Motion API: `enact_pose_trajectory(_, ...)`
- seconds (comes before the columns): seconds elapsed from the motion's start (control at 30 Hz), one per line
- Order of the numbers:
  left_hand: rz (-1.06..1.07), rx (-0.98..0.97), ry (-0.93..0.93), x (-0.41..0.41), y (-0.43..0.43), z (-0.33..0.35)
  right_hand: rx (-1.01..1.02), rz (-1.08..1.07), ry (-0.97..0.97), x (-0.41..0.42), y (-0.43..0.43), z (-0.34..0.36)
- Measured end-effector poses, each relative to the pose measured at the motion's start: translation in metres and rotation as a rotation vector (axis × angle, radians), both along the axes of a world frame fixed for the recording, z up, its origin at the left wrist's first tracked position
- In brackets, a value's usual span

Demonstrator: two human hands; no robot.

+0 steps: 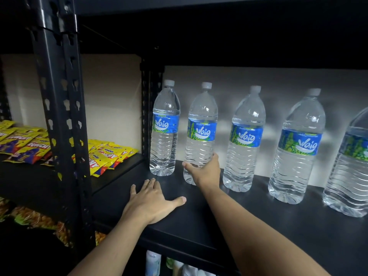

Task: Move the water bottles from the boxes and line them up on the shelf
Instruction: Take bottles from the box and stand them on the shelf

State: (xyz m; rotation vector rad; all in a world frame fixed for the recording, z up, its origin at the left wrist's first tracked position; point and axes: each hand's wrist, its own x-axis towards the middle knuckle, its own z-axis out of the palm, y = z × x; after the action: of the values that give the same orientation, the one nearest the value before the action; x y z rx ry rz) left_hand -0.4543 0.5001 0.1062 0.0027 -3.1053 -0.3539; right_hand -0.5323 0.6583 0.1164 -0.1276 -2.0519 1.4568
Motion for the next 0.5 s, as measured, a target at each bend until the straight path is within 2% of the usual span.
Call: enact_pose_trajectory(0.5, 0.009, 0.017, 0.007, -0.001, 0.000, -0.001, 0.172, -0.093, -0.108, 0.005, -0.006, -0.009)
